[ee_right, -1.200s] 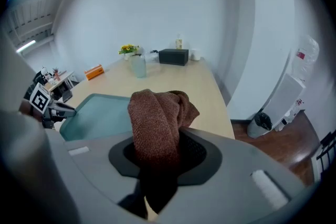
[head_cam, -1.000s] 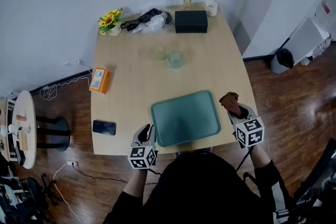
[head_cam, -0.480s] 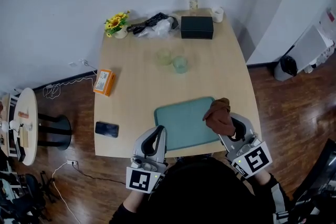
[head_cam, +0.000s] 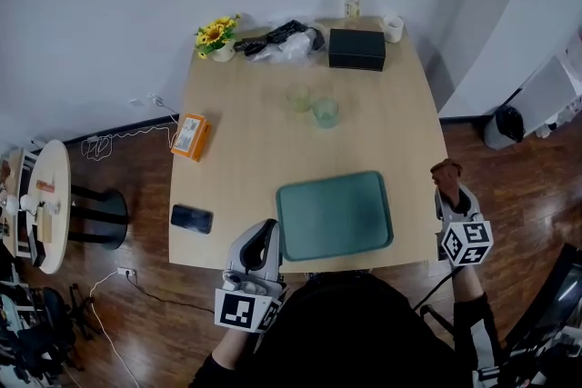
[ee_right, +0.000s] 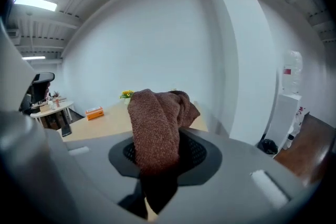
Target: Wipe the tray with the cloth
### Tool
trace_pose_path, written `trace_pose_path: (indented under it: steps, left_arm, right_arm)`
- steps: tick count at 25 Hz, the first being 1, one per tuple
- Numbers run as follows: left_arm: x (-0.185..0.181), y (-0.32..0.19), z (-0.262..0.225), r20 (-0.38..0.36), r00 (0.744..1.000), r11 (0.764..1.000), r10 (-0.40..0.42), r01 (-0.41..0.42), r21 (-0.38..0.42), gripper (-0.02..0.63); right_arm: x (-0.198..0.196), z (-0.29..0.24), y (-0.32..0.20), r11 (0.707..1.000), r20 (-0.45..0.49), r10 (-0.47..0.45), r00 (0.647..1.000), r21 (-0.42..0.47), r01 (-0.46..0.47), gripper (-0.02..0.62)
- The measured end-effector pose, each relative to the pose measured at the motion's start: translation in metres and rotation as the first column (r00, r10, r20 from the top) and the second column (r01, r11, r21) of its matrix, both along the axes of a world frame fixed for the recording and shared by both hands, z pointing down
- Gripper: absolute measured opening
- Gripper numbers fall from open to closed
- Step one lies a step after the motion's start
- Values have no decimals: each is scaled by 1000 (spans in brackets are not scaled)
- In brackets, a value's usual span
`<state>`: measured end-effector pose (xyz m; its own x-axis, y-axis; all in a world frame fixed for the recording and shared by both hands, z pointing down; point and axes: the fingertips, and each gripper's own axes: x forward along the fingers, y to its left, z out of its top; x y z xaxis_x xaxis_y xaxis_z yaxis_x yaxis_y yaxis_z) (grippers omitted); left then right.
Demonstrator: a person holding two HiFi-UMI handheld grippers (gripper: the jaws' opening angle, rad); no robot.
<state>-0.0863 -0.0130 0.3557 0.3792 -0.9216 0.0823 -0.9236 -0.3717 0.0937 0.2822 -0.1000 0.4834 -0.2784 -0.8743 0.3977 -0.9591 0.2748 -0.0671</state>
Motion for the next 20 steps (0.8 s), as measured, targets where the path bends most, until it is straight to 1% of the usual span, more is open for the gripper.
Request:
trace_pose_path:
  steps: [3,6,8,11,12,13,14,15,16,17,18,20]
  left_arm:
    - [0,1,5,-14,1000,1000,0,0,-1,3]
    - [2,2,9,-18,1000,1000,5,-5,-12,3]
    - [4,2,9,-22,1000,1000,8,-8,-18,3]
    - [5,3,9,-25,1000,1000,17,-18,-11,3]
    - [4,4,11,-26,999,1000,18,-18,-12,3]
    - [3,5,12,-25,1000,1000,18,-19,-15,3]
    - [2,6,14,-24,1000,1000,18,-19,-18,3]
    - [2,6,14,-25,1000,1000,17,-17,-22,3]
    - [3,7,14,-27,1000,1000,15,-16,-25,3]
    - [4,7,13,-31,999,1000,15,-15,-27,3]
    - [5,7,12,-33,999,999,14,-15,-28,3]
    - [5,6,10,-38,999,1000,12,-13,-22,3]
  right_arm:
    - [-9,34,-2,998,-23,-24,999,-60,23,112]
    - [-33,95,-4,983,-64,-75,995,-175,63,112]
    - [-41,145,-3,955,-104,-99,990,-288,65,114]
    - [-45,206,6,888,-148,-126,981,-458,45,122]
    - [-47,220,11,865,-151,-135,979,-500,42,128]
    - [-49,230,13,850,-151,-144,978,-525,44,141]
    - [-50,233,15,842,-153,-155,976,-538,49,146]
    - [-51,232,15,840,-156,-165,974,-540,56,149]
    - [-51,225,15,847,-158,-169,973,-529,61,163]
    - [-50,210,12,865,-159,-158,975,-497,60,180]
    - [-49,187,9,895,-152,-134,979,-444,54,190]
    - [-50,127,1,957,-109,-66,992,-287,33,190]
